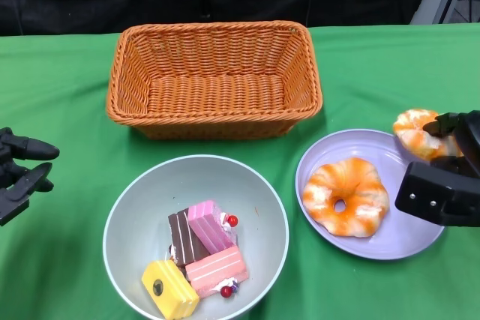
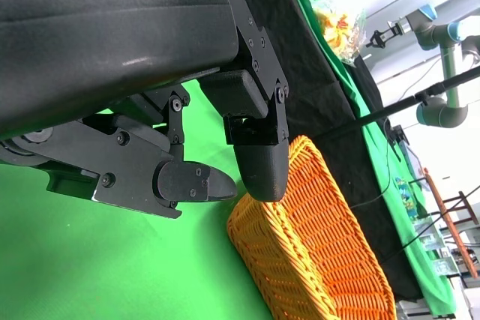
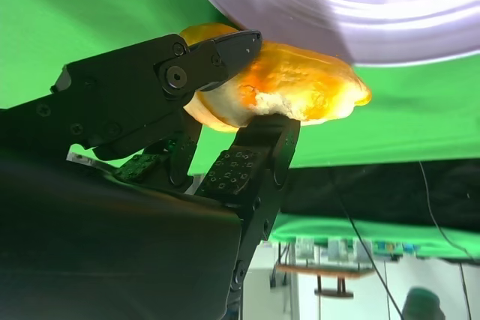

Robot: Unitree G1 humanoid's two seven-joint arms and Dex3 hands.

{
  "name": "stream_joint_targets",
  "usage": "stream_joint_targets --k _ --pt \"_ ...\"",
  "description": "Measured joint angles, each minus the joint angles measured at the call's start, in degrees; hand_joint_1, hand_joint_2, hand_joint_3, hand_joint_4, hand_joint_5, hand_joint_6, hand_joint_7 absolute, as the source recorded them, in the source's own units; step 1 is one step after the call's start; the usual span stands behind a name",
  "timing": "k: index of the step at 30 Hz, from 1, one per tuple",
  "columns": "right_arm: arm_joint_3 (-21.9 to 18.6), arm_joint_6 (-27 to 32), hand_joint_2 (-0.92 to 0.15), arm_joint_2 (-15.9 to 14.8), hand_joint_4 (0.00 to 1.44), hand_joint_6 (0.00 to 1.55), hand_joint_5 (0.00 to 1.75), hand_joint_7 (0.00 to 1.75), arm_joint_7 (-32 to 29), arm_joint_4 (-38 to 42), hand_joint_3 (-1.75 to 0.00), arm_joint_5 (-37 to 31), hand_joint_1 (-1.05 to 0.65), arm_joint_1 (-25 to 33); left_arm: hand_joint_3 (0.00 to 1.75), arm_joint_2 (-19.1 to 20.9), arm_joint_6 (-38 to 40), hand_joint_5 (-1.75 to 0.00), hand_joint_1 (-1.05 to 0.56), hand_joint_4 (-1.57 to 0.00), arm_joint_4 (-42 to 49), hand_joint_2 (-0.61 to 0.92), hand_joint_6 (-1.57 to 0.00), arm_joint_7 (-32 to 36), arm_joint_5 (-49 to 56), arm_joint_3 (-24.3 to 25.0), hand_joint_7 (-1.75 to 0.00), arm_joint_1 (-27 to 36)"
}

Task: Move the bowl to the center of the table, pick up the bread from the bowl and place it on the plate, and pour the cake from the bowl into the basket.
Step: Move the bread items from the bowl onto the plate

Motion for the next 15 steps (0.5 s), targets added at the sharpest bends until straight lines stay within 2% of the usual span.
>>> stream_joint_targets --k 2,6,9,11,15 --pt "0.0 -0.07 -0.89 0.0 0.84 1.13 0.8 0.0 -0.9 0.0 0.0 -0.01 -0.26 0.01 0.29 0.01 0.0 -1.11 -0.09 -0.82 0.0 0.92 -0.88 0.01 0.14 -0.03 -0.76 0.0" --pt "0.0 -0.16 -0.89 0.0 0.82 1.13 0.84 0.0 -1.27 0.01 0.0 -0.01 -0.26 0.02 0.29 0.02 0.0 -1.11 -0.09 -0.82 0.0 0.92 -0.88 0.01 0.72 -0.06 -0.76 0.0" --pt "-0.43 -0.57 -0.85 0.0 0.82 1.14 0.85 0.01 -2.42 0.0 0.0 0.21 -0.26 0.1 0.29 0.02 -0.01 -1.11 -0.08 -0.83 0.0 0.92 -0.89 0.01 0.9 -0.05 -0.76 0.0" --pt "-0.74 -1.09 -0.87 0.0 0.77 1.15 1.02 0.01 -3.03 -0.18 0.0 0.42 -0.25 0.13 0.3 0.02 -0.04 -1.1 -0.08 -0.82 0.0 0.92 -0.89 0.0 0.9 -0.03 -0.75 0.0" --pt "-1.13 -1.79 -0.88 0.0 0.74 1.15 1.08 0.0 -3.31 -0.55 0.0 0.42 -0.25 0.13 0.3 0.02 -0.12 -1.1 -0.08 -0.82 0.0 0.92 -0.89 0.0 0.9 -0.01 -0.75 0.0"
